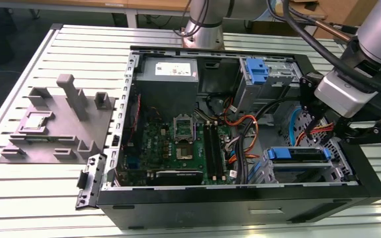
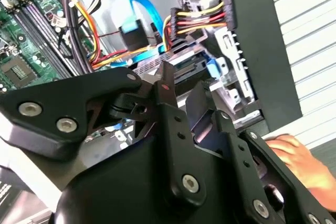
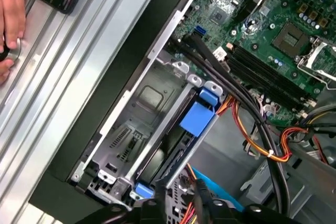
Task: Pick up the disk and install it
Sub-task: 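Insert the first disk wire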
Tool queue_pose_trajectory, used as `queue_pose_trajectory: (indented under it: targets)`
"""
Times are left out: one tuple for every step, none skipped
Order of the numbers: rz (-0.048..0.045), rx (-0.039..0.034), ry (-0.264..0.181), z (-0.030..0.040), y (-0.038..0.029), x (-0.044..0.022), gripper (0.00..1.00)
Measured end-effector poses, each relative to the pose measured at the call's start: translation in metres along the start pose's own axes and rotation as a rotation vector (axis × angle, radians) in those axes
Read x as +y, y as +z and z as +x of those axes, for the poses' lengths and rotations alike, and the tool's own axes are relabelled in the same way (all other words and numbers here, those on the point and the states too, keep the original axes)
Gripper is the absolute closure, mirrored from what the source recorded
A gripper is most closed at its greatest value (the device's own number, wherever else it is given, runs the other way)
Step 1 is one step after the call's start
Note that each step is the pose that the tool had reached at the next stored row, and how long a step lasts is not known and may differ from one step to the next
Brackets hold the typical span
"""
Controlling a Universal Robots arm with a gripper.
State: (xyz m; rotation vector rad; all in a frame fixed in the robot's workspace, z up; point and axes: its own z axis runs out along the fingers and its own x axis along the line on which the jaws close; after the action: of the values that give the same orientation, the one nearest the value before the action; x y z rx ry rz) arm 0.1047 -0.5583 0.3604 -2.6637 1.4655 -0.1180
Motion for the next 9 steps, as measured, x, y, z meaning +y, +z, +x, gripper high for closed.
queue_pose_trajectory:
  targets:
    - [0.0,0.0,0.0,0.0006,0.0002,-0.0013,0.63]
    - [0.0,0.0,0.0,0.001,0.0005,-0.0026,0.63]
    - [0.0,0.0001,0.0,0.0015,0.0007,-0.0037,0.63]
    - [-0.0001,0.0002,0.0,0.002,0.0009,-0.0048,0.63]
    - [-0.0002,0.0003,-0.001,0.0022,0.001,-0.0051,0.63]
    - [0.0006,0.0004,-0.007,0.0022,0.001,-0.0052,0.63]
    - [0.0042,0.0012,-0.018,0.0022,0.001,-0.0051,0.63]
    - [0.0091,0.0025,-0.03,0.0022,0.0011,-0.0052,0.63]
    - [0.0171,0.0061,-0.041,0.0022,0.0011,-0.0052,0.63]
